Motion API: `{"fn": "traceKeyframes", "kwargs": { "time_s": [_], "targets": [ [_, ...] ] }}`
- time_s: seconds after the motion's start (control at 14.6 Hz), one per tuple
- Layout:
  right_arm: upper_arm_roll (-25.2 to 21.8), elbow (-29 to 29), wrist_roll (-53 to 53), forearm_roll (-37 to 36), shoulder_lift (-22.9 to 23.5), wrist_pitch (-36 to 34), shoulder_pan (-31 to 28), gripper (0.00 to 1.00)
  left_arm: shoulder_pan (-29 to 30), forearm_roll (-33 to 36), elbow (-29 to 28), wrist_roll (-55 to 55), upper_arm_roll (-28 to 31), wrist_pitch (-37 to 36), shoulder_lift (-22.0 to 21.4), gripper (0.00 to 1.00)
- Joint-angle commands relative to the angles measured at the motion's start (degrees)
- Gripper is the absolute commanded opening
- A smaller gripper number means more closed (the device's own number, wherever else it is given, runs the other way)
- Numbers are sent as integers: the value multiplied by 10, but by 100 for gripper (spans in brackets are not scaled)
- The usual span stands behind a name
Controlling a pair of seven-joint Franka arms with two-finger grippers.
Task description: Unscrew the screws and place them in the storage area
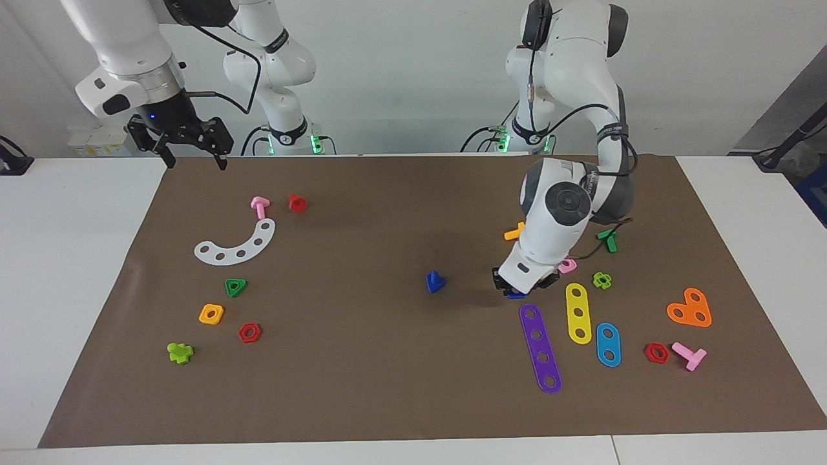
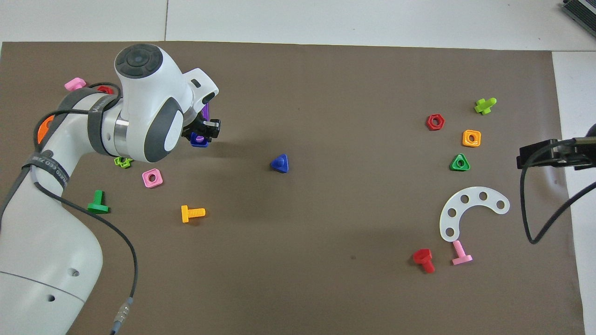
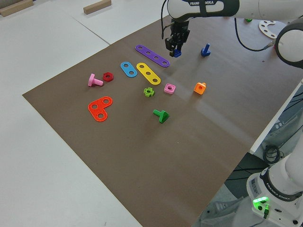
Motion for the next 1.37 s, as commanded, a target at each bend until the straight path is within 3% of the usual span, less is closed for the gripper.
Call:
{"fn": "traceKeyframes", "kwargs": {
  "time_s": [0.0, 0.21, 0.27, 0.41, 0.48, 0.82, 0.96, 1.1, 1.3],
  "targets": [
    [1, -4, 6, 1, -5, -2, -1, 100, 9, -11, -125, 47, -3, 71, -66, 35],
    [1, -4, 5, 1, -5, -2, -1, 100, 8, -11, -189, 55, -3, 117, -93, 40],
    [2, -4, 6, 1, -5, -2, -1, 100, 6, -11, -192, 55, -3, 121, -97, 51],
    [1, -4, 6, 1, -6, -2, -2, 100, 2, -11, -191, 56, -2, 121, -102, 86],
    [1, -5, 5, 1, -6, -3, -7, 100, 4, -11, -188, 58, -2, 121, -105, 97],
    [3, -5, 25, 23, 5, 58, 23, 100, 30, -11, -170, 68, 0, 101, -135, 100],
    [5, -8, 45, 51, 21, 71, 41, 100, 49, -10, -138, 72, 0, 51, -147, 100],
    [5, -31, 83, 55, 35, 126, 88, 100, 72, -5, -93, 104, 1, -20, -149, 100],
    [5, -20, 207, 53, 115, 217, 173, 100, 121, -2, -68, 158, 1, -78, -170, 100]
  ]
}}
